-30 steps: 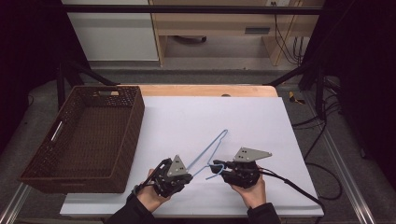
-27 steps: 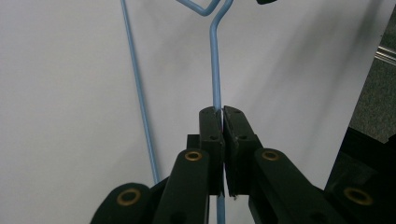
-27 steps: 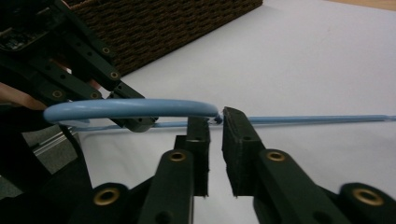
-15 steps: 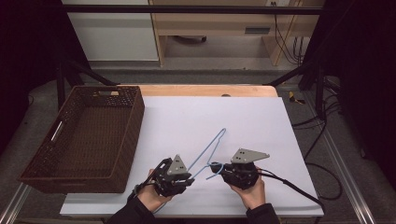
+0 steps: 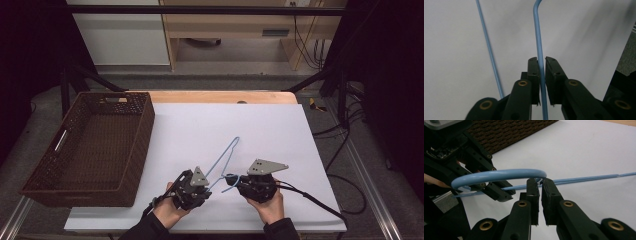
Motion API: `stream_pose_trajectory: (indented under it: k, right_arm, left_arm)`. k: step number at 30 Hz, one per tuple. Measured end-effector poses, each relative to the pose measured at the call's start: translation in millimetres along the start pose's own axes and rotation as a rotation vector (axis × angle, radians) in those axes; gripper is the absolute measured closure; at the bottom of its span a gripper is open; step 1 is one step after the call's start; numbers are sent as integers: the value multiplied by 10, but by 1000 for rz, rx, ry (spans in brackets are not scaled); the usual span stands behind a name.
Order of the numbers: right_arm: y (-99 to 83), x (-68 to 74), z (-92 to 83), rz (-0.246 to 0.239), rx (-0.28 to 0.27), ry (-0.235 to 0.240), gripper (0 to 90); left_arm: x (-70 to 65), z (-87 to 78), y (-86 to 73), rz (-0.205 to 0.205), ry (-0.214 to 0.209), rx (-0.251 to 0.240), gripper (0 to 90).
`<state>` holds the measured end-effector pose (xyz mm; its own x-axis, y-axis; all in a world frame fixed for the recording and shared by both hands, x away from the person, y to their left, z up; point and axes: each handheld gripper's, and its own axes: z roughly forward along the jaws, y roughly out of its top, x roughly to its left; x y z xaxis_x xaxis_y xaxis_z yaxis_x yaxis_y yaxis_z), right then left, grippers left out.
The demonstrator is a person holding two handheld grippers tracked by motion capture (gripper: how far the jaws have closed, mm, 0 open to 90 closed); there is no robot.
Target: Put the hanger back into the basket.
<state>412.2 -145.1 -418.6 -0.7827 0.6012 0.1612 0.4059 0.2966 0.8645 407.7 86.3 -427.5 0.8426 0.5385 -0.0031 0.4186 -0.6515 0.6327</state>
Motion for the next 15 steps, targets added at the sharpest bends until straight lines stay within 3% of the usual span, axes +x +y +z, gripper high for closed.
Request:
stream_pose_trajectory:
  k: [10,15]
  right_arm:
    - [2,4,-5,0,-17,9,833]
    - [17,10,-75,-19,-34,-6,767]
  left_arm:
    - [-55,-34,-3,-12,81,-26,869]
    - [-25,-113,0,-14,75,-50,870]
